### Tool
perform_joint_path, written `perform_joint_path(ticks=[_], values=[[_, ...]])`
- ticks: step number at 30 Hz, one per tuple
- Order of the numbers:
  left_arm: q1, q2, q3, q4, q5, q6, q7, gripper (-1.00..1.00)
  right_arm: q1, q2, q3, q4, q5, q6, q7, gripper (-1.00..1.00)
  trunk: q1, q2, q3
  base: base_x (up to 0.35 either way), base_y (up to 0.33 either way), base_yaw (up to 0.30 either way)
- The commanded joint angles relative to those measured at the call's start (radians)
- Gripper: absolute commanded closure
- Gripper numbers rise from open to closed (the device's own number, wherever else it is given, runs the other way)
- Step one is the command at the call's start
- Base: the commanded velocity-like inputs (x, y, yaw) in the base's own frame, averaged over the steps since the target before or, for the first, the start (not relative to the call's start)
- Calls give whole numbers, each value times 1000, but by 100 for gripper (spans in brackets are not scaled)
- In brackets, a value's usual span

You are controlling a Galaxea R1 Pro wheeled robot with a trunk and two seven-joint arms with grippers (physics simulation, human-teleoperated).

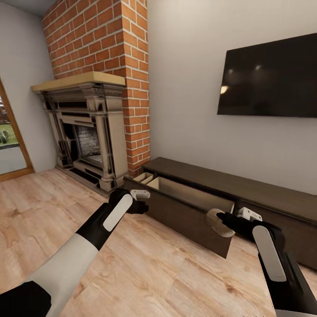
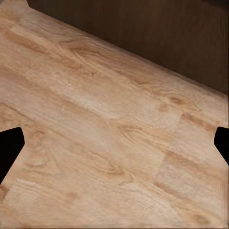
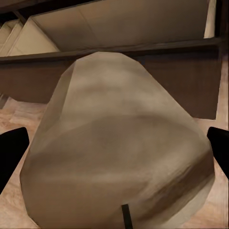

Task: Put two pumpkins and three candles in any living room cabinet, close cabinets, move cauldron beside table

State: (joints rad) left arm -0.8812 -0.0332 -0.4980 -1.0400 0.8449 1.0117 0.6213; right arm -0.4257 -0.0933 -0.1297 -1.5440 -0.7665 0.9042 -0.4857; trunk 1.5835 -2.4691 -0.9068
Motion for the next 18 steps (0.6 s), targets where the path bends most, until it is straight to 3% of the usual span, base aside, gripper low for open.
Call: perform_joint_path(ticks=[1, 5, 8, 12, 18], values=[[-1, 0, 8, -1, 11, 10, 10, -100, -1, 0, 0, -1, -11, 2, -10, 100, -4, 7, 2, 1, 3, -292], [-1, 1, 97, 1, 10, 35, 12, -100, -1, 0, -1, 0, -10, 2, -10, 100, -19, 35, 15, 0, 1, -292], [-1, 2, 145, 2, 9, 35, 13, -100, -1, 0, 0, 1, -10, 2, -11, 100, -31, 56, 24, 0, 0, -292], [-1, 6, 172, 3, 8, 35, 14, -100, -1, 0, 1, 6, -9, 2, -12, 100, -46, 84, 35, 0, 0, -246], [-1, 16, 180, 3, 9, 35, 14, -100, -2, -1, 2, 65, -8, 5, -14, 100, -69, 126, 46, -45, 10, -145]])
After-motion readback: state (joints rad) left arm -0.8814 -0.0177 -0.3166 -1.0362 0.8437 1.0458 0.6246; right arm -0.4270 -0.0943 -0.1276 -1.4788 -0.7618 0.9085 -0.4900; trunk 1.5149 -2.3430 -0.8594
